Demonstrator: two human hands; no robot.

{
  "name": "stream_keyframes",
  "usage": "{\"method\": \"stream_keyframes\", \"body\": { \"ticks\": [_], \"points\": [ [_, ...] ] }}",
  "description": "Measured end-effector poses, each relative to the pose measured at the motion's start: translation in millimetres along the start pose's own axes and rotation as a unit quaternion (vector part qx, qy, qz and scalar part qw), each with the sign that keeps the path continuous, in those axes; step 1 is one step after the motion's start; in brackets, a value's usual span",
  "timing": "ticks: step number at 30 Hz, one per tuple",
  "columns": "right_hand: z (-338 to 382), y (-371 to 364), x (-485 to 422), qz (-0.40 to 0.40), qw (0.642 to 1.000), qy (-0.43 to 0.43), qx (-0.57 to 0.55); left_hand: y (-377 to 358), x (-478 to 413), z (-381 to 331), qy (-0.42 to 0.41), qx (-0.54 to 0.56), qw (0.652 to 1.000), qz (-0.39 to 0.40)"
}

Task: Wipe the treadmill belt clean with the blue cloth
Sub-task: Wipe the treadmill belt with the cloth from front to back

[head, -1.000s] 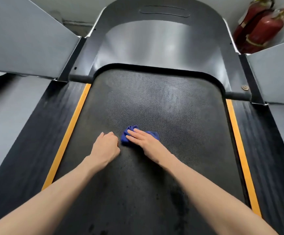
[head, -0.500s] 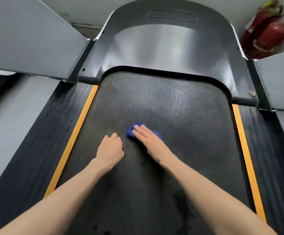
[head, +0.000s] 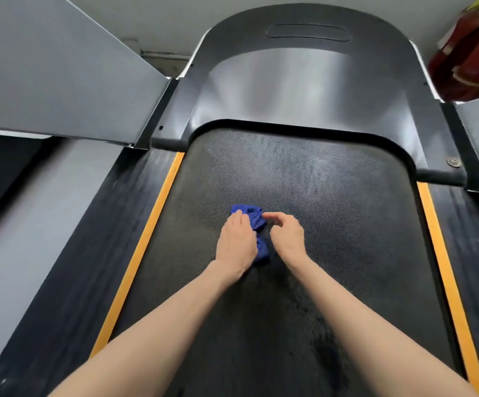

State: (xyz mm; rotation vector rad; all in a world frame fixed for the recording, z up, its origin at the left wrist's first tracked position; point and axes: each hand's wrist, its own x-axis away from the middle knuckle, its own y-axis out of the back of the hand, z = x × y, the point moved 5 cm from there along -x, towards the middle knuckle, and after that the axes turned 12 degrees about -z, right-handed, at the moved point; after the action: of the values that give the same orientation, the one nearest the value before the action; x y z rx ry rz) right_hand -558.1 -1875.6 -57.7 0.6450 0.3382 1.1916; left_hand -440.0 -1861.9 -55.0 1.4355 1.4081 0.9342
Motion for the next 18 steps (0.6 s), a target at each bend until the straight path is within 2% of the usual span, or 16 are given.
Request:
{"method": "stream_keyframes", "body": {
  "ticks": [3, 7, 10, 12, 15, 18],
  "points": [
    [-15, 15, -9, -0.031, 0.998, 0.018, 0.054, -19, -3, -7, 0.032, -0.006, 0.999, 0.005],
    [-16, 4, -10, 0.020, 0.987, 0.099, 0.128, -32, 5, -6, -0.062, -0.049, 0.997, 0.006],
    [-19, -4, -8, 0.005, 0.972, 0.149, 0.181, -32, -9, 15, -0.207, -0.041, 0.978, 0.004],
    [-25, -4, -4, -0.017, 0.965, 0.176, 0.191, -24, -28, 40, -0.232, -0.059, 0.971, -0.019],
    [-31, -3, -3, -0.040, 0.964, 0.194, 0.180, -12, -63, 86, -0.120, -0.026, 0.991, -0.056],
    [-27, -7, -1, -0.061, 0.971, 0.169, 0.155, -10, -83, 110, -0.036, 0.003, 0.995, -0.093]
  ]
}}
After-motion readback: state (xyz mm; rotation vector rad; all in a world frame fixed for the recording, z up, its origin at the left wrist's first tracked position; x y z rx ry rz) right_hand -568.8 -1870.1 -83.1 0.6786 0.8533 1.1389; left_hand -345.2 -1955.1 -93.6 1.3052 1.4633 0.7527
